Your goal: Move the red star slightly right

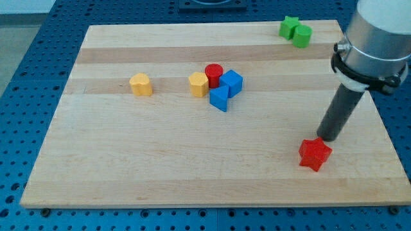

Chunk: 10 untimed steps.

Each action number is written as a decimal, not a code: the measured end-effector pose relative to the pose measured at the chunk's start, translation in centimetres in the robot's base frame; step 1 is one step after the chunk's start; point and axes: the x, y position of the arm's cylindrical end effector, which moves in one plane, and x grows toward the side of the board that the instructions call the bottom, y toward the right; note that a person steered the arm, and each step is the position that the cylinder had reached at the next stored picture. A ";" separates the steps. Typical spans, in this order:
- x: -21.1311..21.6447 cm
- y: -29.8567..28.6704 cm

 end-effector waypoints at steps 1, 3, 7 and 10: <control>-0.8 -3.2; 4.6 -4.3; 6.7 -7.8; 6.7 -1.0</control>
